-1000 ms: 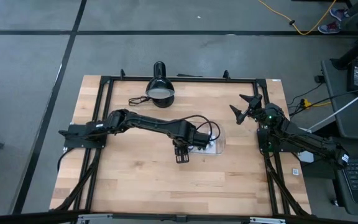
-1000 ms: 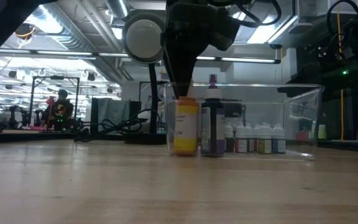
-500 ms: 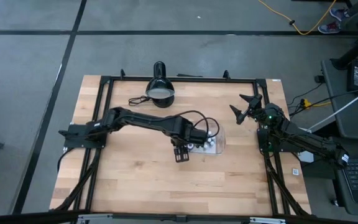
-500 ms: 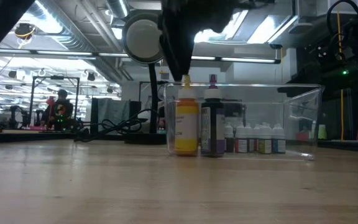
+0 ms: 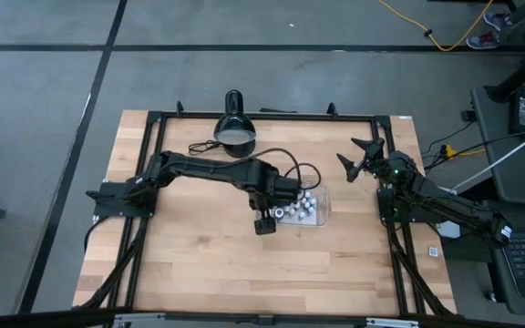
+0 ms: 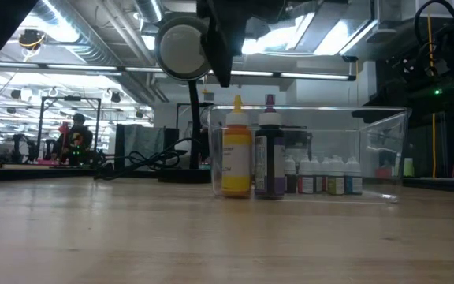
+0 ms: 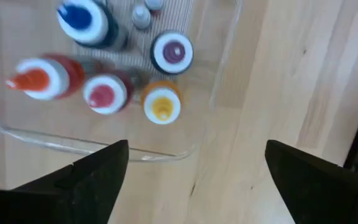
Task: Pick & Place food coloring
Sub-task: Return to Home Position
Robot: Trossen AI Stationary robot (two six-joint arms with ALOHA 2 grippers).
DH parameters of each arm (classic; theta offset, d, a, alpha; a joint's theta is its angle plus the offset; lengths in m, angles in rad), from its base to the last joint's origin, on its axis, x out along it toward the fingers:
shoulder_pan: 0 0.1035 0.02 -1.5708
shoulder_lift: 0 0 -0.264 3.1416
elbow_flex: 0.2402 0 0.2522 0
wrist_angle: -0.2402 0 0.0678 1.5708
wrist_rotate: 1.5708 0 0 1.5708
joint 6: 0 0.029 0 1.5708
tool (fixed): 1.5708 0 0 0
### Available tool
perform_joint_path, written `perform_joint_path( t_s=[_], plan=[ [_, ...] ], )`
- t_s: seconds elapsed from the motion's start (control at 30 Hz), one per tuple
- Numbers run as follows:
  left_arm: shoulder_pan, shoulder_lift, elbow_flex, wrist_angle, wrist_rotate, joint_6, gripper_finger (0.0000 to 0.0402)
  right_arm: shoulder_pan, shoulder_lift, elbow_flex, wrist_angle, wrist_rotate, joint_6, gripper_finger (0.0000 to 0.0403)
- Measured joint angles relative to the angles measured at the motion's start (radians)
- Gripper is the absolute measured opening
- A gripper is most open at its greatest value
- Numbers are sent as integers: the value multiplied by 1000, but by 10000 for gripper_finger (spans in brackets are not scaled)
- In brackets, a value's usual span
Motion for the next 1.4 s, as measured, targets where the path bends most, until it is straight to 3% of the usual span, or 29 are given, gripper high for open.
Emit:
perform_joint_path(
  t_s=[0.13,0.43,0.9,1.4],
  plan=[
    [15,-28,0,30,-13,71,376,0,0,0,0,0,0,394],
    [32,-102,-21,85,-176,159,375,0,0,0,0,0,2,394],
    [33,-579,-689,334,-195,104,372,0,0,0,0,0,0,394],
    [119,-1040,-1203,530,-309,66,373,0,0,0,0,0,0,394]
  ],
)
